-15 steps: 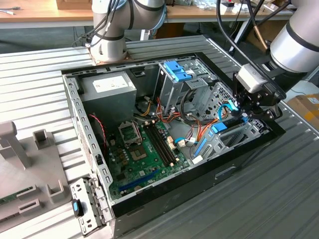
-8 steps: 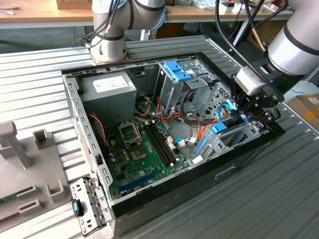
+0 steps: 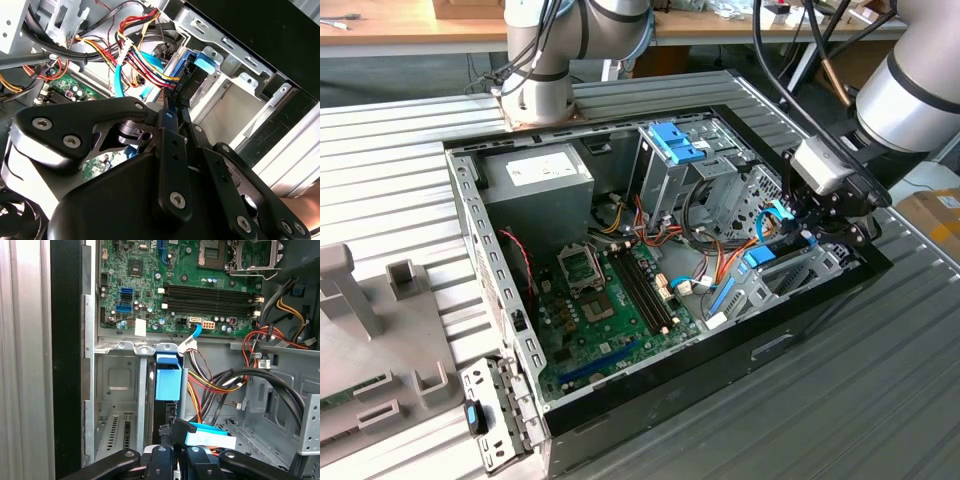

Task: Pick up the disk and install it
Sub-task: 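Insert the first disk wire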

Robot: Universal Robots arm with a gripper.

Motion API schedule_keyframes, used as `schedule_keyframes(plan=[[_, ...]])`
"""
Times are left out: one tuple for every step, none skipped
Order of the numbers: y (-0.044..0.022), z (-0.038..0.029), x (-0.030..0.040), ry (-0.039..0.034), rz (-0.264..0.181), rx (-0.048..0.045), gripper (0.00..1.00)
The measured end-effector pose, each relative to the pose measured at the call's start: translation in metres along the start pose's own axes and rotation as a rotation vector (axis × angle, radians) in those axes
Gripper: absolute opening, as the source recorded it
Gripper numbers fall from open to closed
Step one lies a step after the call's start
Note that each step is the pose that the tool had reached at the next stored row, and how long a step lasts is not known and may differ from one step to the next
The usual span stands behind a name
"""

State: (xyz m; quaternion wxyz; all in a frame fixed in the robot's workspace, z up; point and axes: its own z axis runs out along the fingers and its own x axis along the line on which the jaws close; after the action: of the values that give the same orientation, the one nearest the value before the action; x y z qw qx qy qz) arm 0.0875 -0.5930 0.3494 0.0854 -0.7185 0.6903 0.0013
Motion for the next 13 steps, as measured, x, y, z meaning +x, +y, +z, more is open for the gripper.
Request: schedule_keyframes(plan=[[0.0, 0.0, 0.0, 0.0, -0.001, -0.0001, 0.16], [0.0, 0.0, 0.0, -0.0001, -0.001, -0.0001, 0.16], [0.0, 0.0, 0.0, -0.0001, -0.001, -0.0002, 0.16], [-0.0003, 0.0, -0.0001, -0.0002, -0.002, -0.0002, 0.16], [-0.0009, 0.0001, -0.0001, -0.0002, -0.002, -0.0003, 0.16], [-0.0009, 0.0002, 0.0, -0.0003, -0.003, -0.0004, 0.16], [-0.0009, 0.0002, 0.0, -0.0003, -0.003, -0.0004, 0.16], [-0.001, 0.0002, 0.0001, -0.0003, -0.003, -0.0004, 0.16], [-0.0009, 0.0002, 0.0006, -0.0003, -0.003, -0.0004, 0.16], [-0.0009, 0.0001, 0.0009, -0.0004, -0.003, -0.0004, 0.16], [-0.0009, 0.0001, 0.0011, -0.0004, -0.003, -0.0004, 0.16], [-0.0009, 0.0001, 0.0012, -0.0003, -0.003, -0.0004, 0.16], [-0.0009, 0.0001, 0.0013, -0.0003, -0.003, -0.0004, 0.16]])
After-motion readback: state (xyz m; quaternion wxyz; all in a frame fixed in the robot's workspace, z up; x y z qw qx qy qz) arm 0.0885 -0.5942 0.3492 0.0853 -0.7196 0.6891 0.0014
